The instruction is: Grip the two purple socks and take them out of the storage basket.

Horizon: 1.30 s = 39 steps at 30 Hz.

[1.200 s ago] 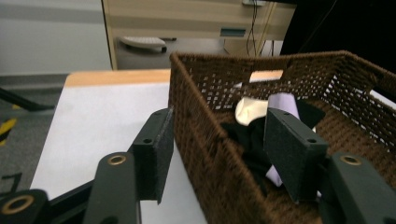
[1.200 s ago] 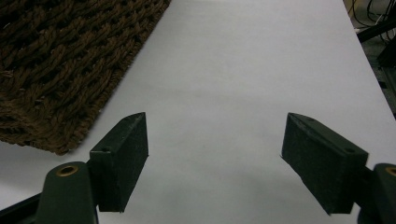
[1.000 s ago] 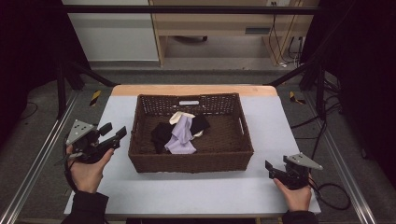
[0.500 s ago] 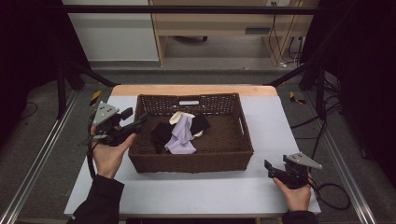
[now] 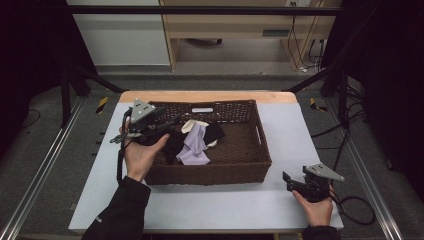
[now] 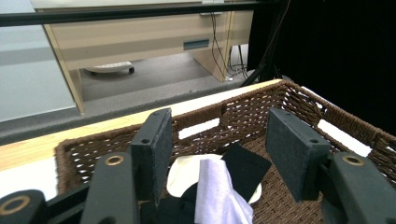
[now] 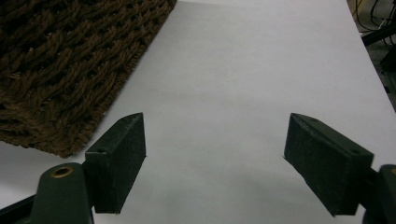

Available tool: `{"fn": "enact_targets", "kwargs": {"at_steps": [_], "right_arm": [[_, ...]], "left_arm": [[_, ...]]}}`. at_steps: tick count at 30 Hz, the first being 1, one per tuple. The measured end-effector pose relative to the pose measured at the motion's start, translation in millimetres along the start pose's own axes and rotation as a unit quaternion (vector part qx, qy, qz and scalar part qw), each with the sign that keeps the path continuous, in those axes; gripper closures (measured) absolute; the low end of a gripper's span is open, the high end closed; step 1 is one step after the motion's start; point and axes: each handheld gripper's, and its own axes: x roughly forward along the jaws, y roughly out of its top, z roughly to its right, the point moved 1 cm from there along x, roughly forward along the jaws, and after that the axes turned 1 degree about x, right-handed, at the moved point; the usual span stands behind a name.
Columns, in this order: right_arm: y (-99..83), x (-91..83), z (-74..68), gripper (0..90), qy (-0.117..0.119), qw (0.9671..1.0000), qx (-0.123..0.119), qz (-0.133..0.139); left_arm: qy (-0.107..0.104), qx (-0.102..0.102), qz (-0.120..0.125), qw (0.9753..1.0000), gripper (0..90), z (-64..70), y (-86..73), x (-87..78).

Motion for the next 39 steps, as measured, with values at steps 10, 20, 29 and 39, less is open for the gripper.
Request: {"fn": "enact_targets", "kwargs": {"at_steps": [10,20,29,39], "right_arm": [[0.6,-0.4,0.5,20.9,0.001,1.0,-0.001,0.002],[0.0,0.6,0.0,21.4,0.002,1.0,-0.005,0.002],[0.0,0.5,-0.5,22.5,0.003,1.0,-0.005,0.001],[-0.4,0.5,-1.4,24.5,0.005,1.0,-0.006,-0.001]], "left_arm": [[0.012,0.005,-0.028,0.9995,40.1,6.3,-5.7,35.4],[0.009,0.012,-0.058,0.9982,39.2,12.4,-23.5,69.3],[0.014,0.018,-0.081,0.9964,39.8,13.5,-38.3,86.5],[0.006,0.02,-0.123,0.9922,39.5,13.4,-60.8,102.1]]}}
